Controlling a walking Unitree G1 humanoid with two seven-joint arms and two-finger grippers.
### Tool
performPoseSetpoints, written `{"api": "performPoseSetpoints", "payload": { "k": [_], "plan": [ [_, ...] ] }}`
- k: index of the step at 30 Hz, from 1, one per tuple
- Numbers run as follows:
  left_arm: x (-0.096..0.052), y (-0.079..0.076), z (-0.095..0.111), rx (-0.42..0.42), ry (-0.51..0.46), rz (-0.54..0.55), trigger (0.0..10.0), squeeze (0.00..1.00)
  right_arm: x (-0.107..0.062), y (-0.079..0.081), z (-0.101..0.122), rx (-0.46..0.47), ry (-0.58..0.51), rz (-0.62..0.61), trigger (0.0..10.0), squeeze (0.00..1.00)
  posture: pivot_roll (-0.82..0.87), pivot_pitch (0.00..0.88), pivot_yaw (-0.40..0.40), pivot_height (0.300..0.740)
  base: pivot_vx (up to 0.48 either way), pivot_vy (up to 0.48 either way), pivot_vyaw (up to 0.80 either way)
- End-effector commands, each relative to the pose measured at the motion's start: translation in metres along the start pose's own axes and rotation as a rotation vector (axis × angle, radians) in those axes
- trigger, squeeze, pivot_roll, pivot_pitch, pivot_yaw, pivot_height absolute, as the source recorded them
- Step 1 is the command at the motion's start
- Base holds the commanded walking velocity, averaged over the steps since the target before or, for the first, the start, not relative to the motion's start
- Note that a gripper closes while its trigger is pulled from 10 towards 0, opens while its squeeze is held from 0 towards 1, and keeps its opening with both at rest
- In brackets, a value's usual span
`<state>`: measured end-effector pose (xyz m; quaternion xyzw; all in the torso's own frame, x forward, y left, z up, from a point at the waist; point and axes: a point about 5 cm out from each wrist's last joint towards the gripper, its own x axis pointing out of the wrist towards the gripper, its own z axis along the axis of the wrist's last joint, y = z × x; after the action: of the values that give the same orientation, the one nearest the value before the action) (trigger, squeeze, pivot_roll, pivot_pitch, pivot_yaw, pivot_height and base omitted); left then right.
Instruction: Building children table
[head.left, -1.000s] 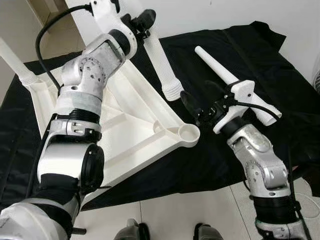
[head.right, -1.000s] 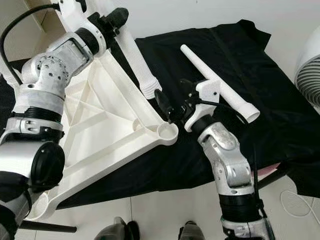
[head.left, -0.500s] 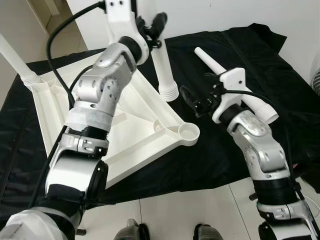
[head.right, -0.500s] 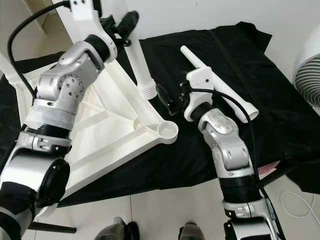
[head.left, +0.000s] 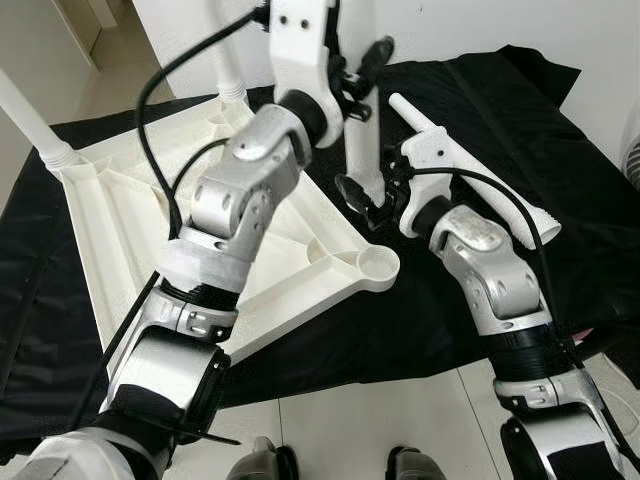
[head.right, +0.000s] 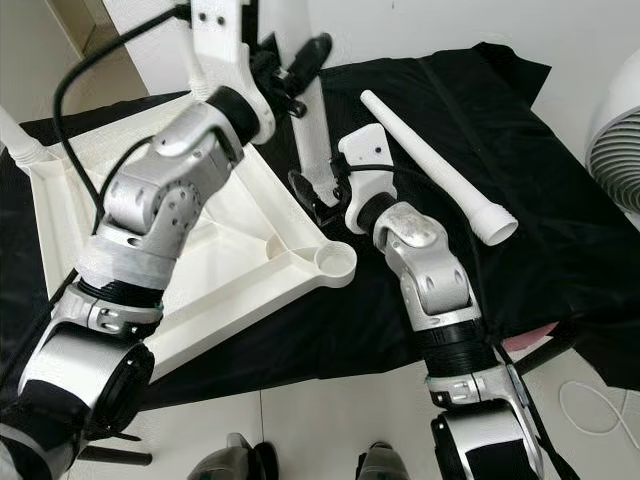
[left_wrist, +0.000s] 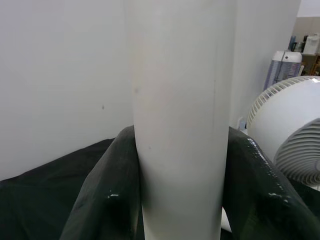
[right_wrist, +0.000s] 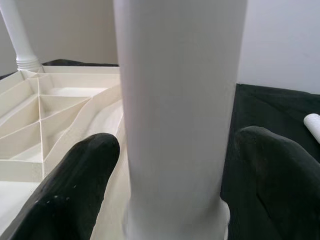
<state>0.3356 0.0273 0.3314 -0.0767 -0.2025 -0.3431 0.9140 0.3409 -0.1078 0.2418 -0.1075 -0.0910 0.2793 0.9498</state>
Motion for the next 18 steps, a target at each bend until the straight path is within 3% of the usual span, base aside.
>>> {"api": "performPoseSetpoints", "payload": {
  "k": [1, 10, 18],
  "plan": [
    [-0.002, -0.006, 0.005, 0.032, -0.027, -0.046, 10.0, 0.00, 0.007, 0.005, 0.000, 0.000, 0.011, 0.011, 10.0, 0.00, -0.15, 0.113, 0.122, 0.740, 0.000, 0.000, 0.00],
    [-0.001, -0.014, 0.008, 0.039, -0.045, -0.049, 10.0, 0.00, 0.022, 0.006, 0.013, -0.002, -0.024, 0.001, 10.0, 0.00, -0.14, 0.115, 0.117, 0.740, 0.000, 0.000, 0.00],
    [-0.002, -0.016, 0.007, 0.043, -0.046, -0.054, 10.0, 0.00, 0.023, 0.007, 0.014, -0.015, -0.025, 0.013, 10.0, 0.00, -0.14, 0.115, 0.116, 0.740, 0.000, 0.000, 0.00]
  ]
}}
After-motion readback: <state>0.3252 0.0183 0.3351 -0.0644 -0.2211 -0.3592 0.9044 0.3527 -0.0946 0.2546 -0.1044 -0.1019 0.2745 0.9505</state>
